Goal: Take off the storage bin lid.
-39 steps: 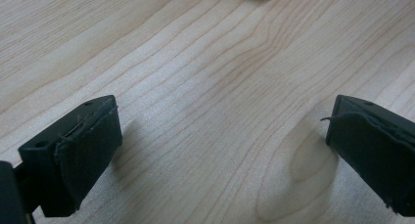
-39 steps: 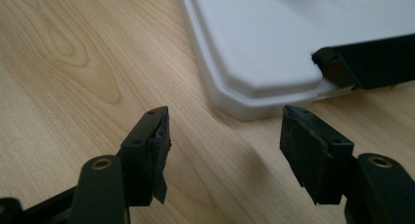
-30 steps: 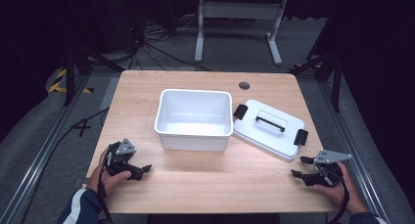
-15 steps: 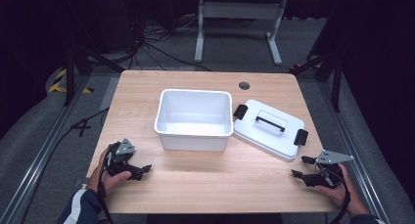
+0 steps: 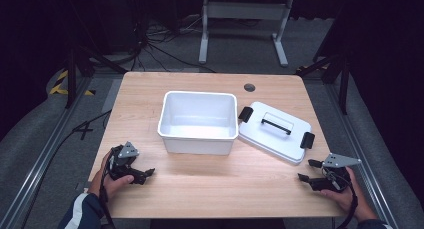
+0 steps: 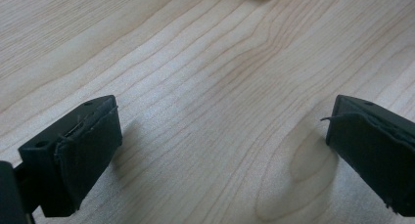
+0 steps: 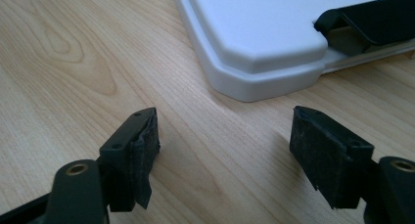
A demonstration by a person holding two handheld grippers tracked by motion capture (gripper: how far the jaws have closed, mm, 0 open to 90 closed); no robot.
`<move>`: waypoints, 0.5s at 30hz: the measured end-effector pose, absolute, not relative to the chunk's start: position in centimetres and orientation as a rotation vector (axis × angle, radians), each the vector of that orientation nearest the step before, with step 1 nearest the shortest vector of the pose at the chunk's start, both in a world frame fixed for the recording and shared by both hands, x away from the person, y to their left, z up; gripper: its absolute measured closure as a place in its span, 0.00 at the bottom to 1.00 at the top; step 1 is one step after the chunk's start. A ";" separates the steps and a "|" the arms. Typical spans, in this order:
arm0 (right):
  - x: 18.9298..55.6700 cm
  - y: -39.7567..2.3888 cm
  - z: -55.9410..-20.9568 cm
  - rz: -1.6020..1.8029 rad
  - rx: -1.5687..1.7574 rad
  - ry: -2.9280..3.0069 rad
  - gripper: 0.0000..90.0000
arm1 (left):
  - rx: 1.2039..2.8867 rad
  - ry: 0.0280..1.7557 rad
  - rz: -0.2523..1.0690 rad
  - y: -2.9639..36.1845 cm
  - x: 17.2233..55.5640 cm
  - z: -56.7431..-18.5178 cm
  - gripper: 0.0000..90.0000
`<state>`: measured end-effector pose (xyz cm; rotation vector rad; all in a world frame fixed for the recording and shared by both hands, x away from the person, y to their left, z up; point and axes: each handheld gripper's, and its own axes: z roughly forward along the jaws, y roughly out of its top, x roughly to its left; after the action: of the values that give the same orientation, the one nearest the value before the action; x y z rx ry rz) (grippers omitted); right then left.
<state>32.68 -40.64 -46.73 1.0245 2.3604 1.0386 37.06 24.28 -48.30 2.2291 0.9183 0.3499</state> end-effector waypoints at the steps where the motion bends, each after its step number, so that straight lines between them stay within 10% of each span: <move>1: 32.7 -40.6 -46.7 1.039 1.024 2.360 0.30 | 2.231 0.917 0.351 24.3 37.1 -48.3 0.01; 15: 32.9 -40.6 -46.7 1.029 1.048 2.353 0.25 | 2.236 0.915 0.347 24.3 37.1 -48.2 0.00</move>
<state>32.86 -40.60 -46.73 1.0485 2.3526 1.0294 37.09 24.32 -48.25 2.2360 0.9152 0.3467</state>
